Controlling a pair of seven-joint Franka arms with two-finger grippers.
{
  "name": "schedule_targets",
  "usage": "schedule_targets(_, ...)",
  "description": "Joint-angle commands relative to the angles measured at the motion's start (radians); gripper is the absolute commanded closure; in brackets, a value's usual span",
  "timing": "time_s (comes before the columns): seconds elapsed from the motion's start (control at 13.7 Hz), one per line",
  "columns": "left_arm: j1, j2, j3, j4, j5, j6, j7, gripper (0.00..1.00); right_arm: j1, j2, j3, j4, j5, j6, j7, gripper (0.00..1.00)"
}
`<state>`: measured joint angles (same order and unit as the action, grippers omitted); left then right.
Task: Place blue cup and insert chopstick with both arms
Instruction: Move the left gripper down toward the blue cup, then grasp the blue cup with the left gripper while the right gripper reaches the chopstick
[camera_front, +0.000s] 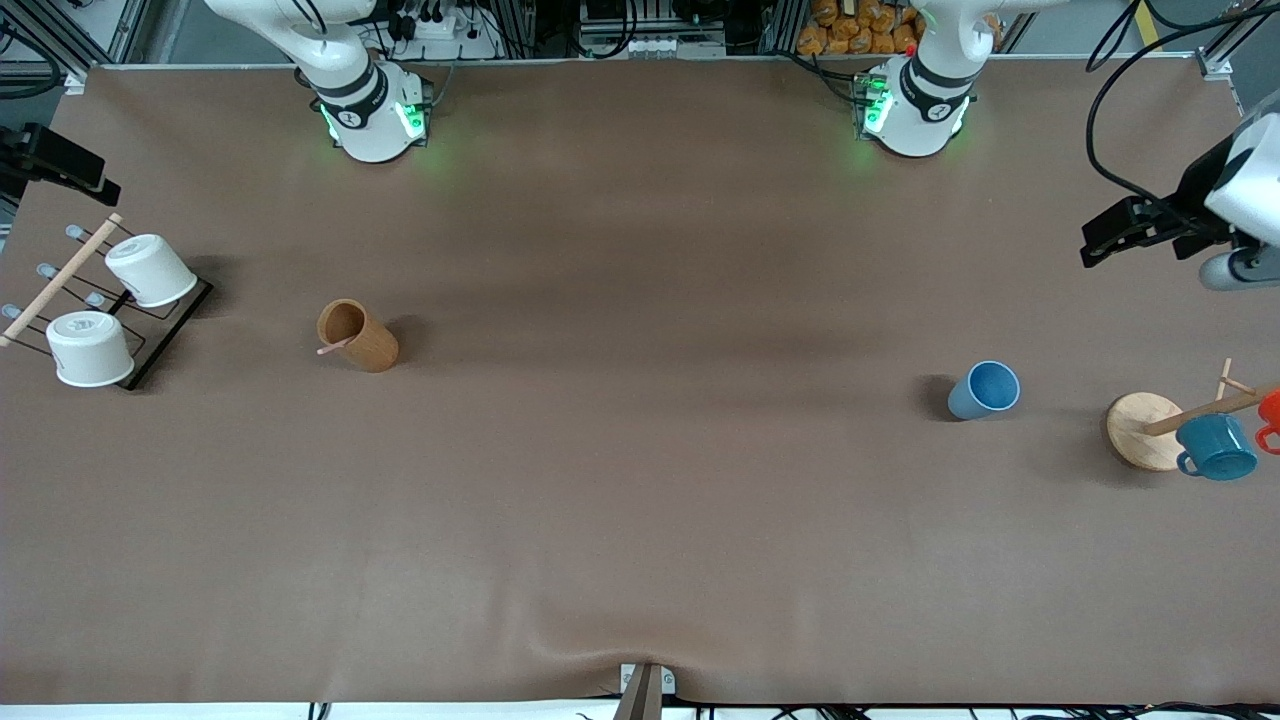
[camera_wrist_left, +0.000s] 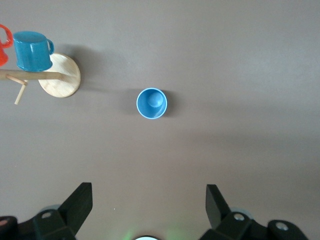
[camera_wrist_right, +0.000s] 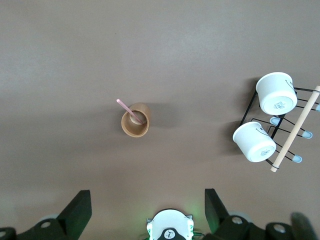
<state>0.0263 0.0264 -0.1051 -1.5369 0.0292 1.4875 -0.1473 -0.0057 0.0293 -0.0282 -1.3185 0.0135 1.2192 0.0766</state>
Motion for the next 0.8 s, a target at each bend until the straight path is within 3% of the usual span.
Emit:
schedule_targets(0.0, 0.003, 0.033, 0.004, -0.058, -0.002, 0.063, 0.012, 0.0, -0.014, 0.011, 0.016, 0.024, 0.01, -0.009, 0.011, 0.0)
schedule_targets(0.29, 0.026, 0.027, 0.004, -0.282, 0.003, 0.325, 0.022, 0.0, 0.01, 0.03, 0.017, 0.021, 0.013, -0.007, 0.011, 0.0)
schedule_targets(0.73, 0.056, 0.052, 0.004, -0.544, 0.003, 0.67, 0.029, 0.0, 0.055, 0.223, 0.016, -0.019, 0.003, 0.052, 0.008, 0.0)
